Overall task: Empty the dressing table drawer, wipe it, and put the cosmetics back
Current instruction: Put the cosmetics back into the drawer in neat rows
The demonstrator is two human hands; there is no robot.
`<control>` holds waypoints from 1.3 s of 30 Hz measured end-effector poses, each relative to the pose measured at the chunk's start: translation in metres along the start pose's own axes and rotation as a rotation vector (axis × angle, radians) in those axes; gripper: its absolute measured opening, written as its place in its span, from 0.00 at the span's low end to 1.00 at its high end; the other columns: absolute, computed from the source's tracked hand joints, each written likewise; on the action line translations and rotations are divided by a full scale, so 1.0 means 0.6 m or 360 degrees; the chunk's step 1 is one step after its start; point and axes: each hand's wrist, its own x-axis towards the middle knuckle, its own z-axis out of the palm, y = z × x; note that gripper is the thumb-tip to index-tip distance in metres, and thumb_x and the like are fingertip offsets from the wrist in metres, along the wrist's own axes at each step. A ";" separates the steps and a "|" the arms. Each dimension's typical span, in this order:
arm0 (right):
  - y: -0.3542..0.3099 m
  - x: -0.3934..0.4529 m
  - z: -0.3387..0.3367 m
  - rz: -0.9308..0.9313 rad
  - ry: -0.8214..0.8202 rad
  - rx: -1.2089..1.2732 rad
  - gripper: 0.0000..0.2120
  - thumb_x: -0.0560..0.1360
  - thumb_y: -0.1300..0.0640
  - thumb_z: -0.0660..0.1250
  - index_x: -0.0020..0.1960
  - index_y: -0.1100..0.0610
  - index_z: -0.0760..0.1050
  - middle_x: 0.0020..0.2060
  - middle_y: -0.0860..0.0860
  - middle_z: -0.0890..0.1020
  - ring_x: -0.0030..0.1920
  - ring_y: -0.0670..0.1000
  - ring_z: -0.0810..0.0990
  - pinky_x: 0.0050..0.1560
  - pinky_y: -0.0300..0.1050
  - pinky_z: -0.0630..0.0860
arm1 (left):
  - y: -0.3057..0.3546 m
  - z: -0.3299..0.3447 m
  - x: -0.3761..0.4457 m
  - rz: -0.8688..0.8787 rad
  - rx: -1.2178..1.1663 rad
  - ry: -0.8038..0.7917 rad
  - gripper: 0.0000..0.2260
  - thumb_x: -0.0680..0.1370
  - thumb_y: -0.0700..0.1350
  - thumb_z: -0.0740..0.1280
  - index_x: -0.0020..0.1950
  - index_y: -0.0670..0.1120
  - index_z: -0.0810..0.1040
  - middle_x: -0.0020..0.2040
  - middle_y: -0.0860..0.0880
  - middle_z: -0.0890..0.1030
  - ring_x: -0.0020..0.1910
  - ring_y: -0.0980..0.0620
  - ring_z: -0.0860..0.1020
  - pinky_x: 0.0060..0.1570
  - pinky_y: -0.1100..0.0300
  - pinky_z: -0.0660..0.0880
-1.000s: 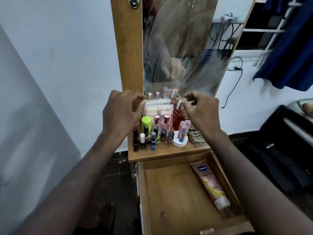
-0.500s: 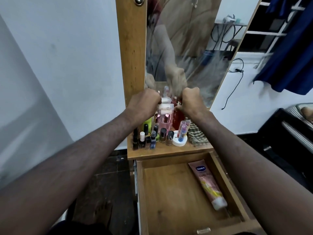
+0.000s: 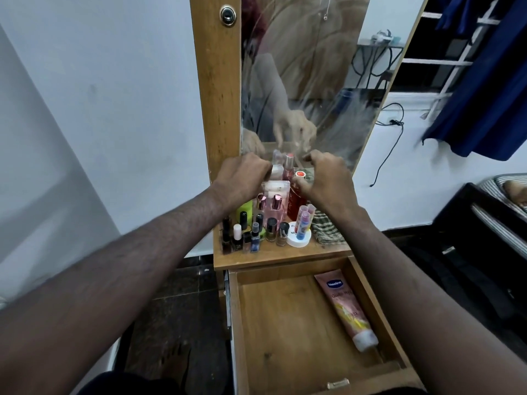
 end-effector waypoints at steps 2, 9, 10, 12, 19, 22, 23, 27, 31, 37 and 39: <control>0.006 -0.019 -0.004 0.0059 0.0112 0.0133 0.17 0.74 0.48 0.76 0.58 0.55 0.81 0.50 0.53 0.85 0.51 0.55 0.82 0.53 0.54 0.82 | -0.002 -0.001 0.002 -0.0010 0.0001 -0.0021 0.07 0.79 0.46 0.74 0.56 0.50 0.82 0.51 0.49 0.84 0.49 0.49 0.83 0.37 0.56 0.71; 0.008 -0.040 -0.015 0.0027 0.0085 0.0186 0.14 0.77 0.49 0.73 0.59 0.54 0.82 0.51 0.52 0.85 0.52 0.53 0.81 0.55 0.54 0.81 | -0.010 -0.001 0.001 -0.0014 -0.0193 0.0037 0.05 0.78 0.42 0.75 0.54 0.47 0.83 0.48 0.49 0.85 0.47 0.49 0.83 0.39 0.57 0.76; 0.007 -0.041 -0.019 0.0023 0.0078 0.0188 0.14 0.77 0.49 0.73 0.59 0.54 0.82 0.51 0.52 0.85 0.52 0.53 0.81 0.55 0.53 0.80 | -0.014 -0.003 0.000 -0.0009 -0.0203 0.0065 0.04 0.79 0.42 0.74 0.53 0.48 0.83 0.48 0.49 0.85 0.47 0.49 0.84 0.40 0.55 0.79; 0.006 -0.042 -0.029 0.0020 0.0081 0.0197 0.13 0.77 0.50 0.74 0.58 0.55 0.82 0.51 0.51 0.85 0.52 0.52 0.81 0.55 0.52 0.80 | -0.017 -0.022 0.002 0.0008 -0.0229 0.0129 0.03 0.80 0.42 0.72 0.53 0.47 0.83 0.48 0.49 0.85 0.49 0.49 0.83 0.42 0.51 0.83; -0.017 -0.039 -0.079 0.0063 0.0213 0.0602 0.15 0.82 0.49 0.69 0.64 0.56 0.81 0.57 0.53 0.86 0.56 0.51 0.83 0.60 0.50 0.80 | -0.018 -0.167 0.014 0.0117 -0.0301 0.0279 0.11 0.79 0.47 0.76 0.61 0.48 0.85 0.56 0.50 0.86 0.55 0.50 0.79 0.51 0.53 0.79; -0.028 -0.043 -0.107 0.0099 -0.0004 0.1037 0.21 0.85 0.46 0.63 0.75 0.54 0.73 0.65 0.51 0.83 0.62 0.46 0.82 0.61 0.45 0.81 | 0.000 -0.225 0.006 0.0059 -0.0592 0.0310 0.10 0.79 0.47 0.75 0.61 0.48 0.86 0.54 0.54 0.86 0.50 0.57 0.79 0.47 0.67 0.72; -0.031 -0.048 -0.114 0.0149 -0.0083 0.1239 0.21 0.86 0.47 0.63 0.76 0.53 0.72 0.65 0.49 0.83 0.62 0.44 0.82 0.60 0.45 0.82 | 0.010 -0.236 -0.001 0.0000 -0.0711 0.0312 0.10 0.80 0.47 0.75 0.60 0.48 0.86 0.53 0.55 0.85 0.49 0.59 0.80 0.45 0.71 0.70; -0.038 -0.094 -0.136 0.0504 -0.0146 0.1859 0.14 0.85 0.53 0.66 0.68 0.56 0.77 0.54 0.48 0.88 0.55 0.47 0.87 0.53 0.47 0.85 | 0.043 -0.229 -0.053 -0.0231 -0.1091 0.0293 0.08 0.82 0.49 0.72 0.58 0.50 0.87 0.51 0.57 0.86 0.47 0.63 0.81 0.43 0.71 0.72; -0.023 -0.191 -0.130 0.0708 -0.0268 0.1999 0.12 0.84 0.56 0.67 0.65 0.59 0.80 0.50 0.50 0.89 0.49 0.50 0.88 0.42 0.45 0.85 | 0.073 -0.159 -0.159 -0.0543 -0.1505 0.0268 0.10 0.80 0.56 0.73 0.60 0.55 0.85 0.51 0.63 0.85 0.49 0.68 0.82 0.43 0.73 0.76; 0.066 -0.363 -0.040 0.1074 -0.0680 0.1775 0.12 0.82 0.56 0.70 0.64 0.59 0.82 0.49 0.53 0.89 0.46 0.53 0.88 0.40 0.49 0.84 | 0.128 0.028 -0.343 -0.0724 -0.1596 -0.0140 0.13 0.79 0.52 0.75 0.63 0.57 0.82 0.53 0.62 0.85 0.50 0.68 0.82 0.48 0.68 0.79; 0.089 -0.387 0.003 0.1178 -0.0869 0.1604 0.13 0.82 0.57 0.71 0.64 0.59 0.81 0.48 0.54 0.89 0.47 0.55 0.89 0.40 0.52 0.86 | 0.134 0.089 -0.382 -0.0720 -0.1434 -0.0212 0.13 0.78 0.53 0.76 0.63 0.58 0.82 0.57 0.63 0.84 0.54 0.66 0.80 0.57 0.58 0.80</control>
